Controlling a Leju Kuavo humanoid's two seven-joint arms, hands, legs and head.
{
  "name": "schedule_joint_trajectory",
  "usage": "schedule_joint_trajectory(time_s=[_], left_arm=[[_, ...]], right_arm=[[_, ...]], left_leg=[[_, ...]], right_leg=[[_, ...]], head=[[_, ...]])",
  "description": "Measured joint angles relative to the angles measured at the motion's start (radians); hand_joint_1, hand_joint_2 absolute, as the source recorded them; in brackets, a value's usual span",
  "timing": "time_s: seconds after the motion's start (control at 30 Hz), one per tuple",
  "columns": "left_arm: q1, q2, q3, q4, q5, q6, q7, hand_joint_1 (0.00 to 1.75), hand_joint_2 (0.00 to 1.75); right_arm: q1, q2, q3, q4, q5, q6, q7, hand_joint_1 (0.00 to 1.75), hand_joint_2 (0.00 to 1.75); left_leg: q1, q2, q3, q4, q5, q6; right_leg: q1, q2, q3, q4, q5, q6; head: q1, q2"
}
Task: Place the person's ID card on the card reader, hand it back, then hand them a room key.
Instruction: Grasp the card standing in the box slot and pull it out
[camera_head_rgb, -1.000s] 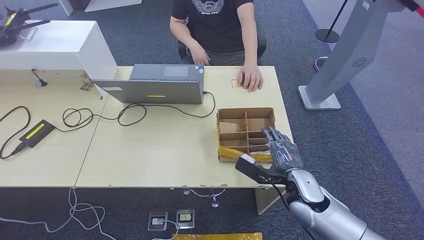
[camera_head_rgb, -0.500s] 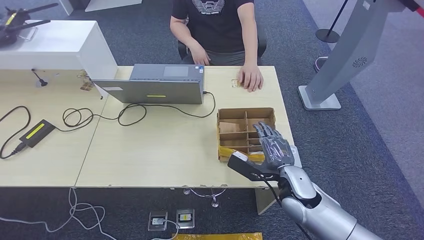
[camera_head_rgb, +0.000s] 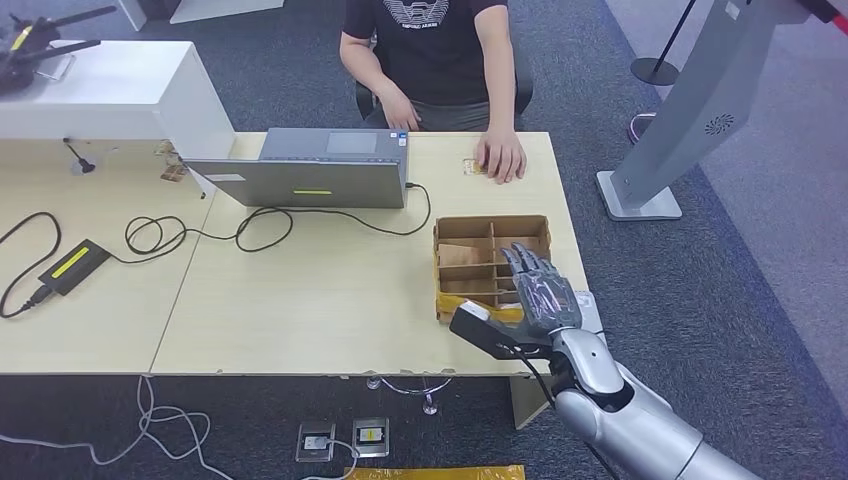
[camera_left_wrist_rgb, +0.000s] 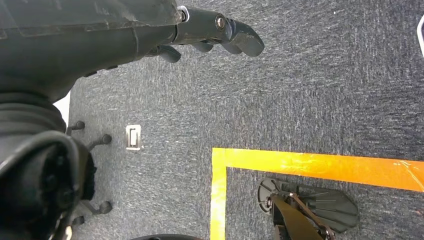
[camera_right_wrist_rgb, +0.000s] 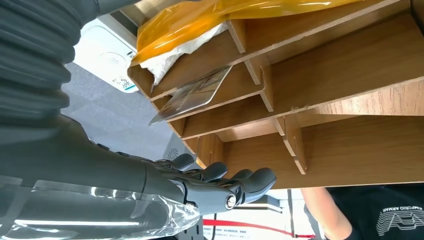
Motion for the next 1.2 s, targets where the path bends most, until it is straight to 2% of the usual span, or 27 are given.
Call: schedule_joint_trajectory(time_s=[0.47,0.6,1.2], left_arm=[[0.0,-0.001,0.0,0.0,-0.007,-0.006,-0.001,0.0,0.0],[0.0,0.0,0.0,0.0,-0.009,-0.006,-0.001,0.0,0.0],[0.0,0.0,0.0,0.0,-0.019,-0.001,0.013,0.0,0.0]], right_arm=[[-0.016,0.01,-0.014,0.053,0.023,-0.004,0.007,0.0,1.75],[-0.018,0.01,-0.018,0.059,0.03,-0.004,0.016,1.75,1.75],[-0.018,0.009,-0.036,0.061,0.065,0.026,0.041,1.75,1.75]], left_leg=[[0.0,0.0,0.0,0.0,0.0,0.0],[0.0,0.0,0.0,0.0,0.0,0.0],[0.0,0.0,0.0,0.0,0.0,0.0]], right_leg=[[0.0,0.0,0.0,0.0,0.0,0.0],[0.0,0.0,0.0,0.0,0.0,0.0],[0.0,0.0,0.0,0.0,0.0,0.0]], head=[[0.0,0.0],[0.0,0.0],[0.0,0.0]])
